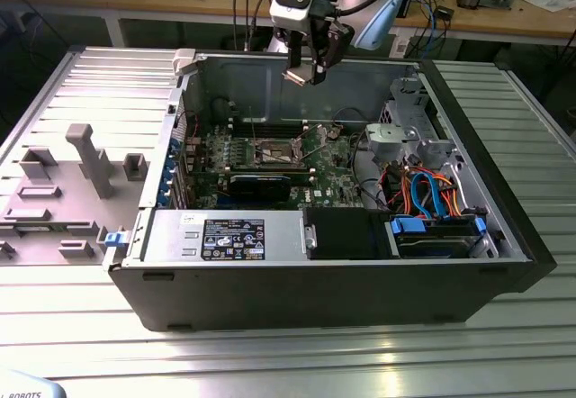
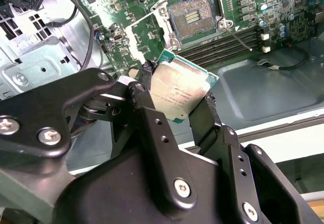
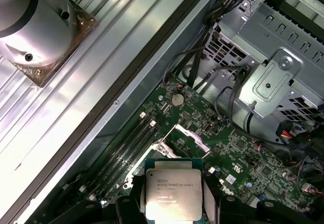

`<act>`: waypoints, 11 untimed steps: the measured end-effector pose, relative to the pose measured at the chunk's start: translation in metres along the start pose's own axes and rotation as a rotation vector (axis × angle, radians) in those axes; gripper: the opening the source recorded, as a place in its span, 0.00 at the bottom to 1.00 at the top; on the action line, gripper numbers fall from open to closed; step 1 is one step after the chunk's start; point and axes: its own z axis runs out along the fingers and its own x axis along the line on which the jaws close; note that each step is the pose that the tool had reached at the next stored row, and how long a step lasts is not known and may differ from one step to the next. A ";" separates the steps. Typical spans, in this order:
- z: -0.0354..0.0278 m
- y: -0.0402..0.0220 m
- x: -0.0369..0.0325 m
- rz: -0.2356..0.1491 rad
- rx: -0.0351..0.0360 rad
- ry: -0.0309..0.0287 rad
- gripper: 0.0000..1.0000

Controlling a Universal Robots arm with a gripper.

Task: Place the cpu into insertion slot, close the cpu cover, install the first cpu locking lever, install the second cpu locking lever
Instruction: 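Place the cpu into insertion slot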

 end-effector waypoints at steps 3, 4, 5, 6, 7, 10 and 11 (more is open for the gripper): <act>0.0000 0.0000 0.0000 0.002 0.0000 -0.0002 0.54; 0.0000 0.0000 0.0000 0.002 -0.0001 -0.0002 0.54; 0.0000 0.0000 0.0000 0.004 -0.0001 -0.0003 0.54; 0.0001 0.0000 0.0000 0.005 -0.0001 -0.0004 0.54; 0.0001 0.0000 0.0000 0.006 -0.0001 -0.0005 0.54; 0.0001 0.0000 0.0000 0.015 -0.0003 -0.0014 0.54; 0.0001 0.0000 0.0000 0.021 -0.0004 -0.0019 0.54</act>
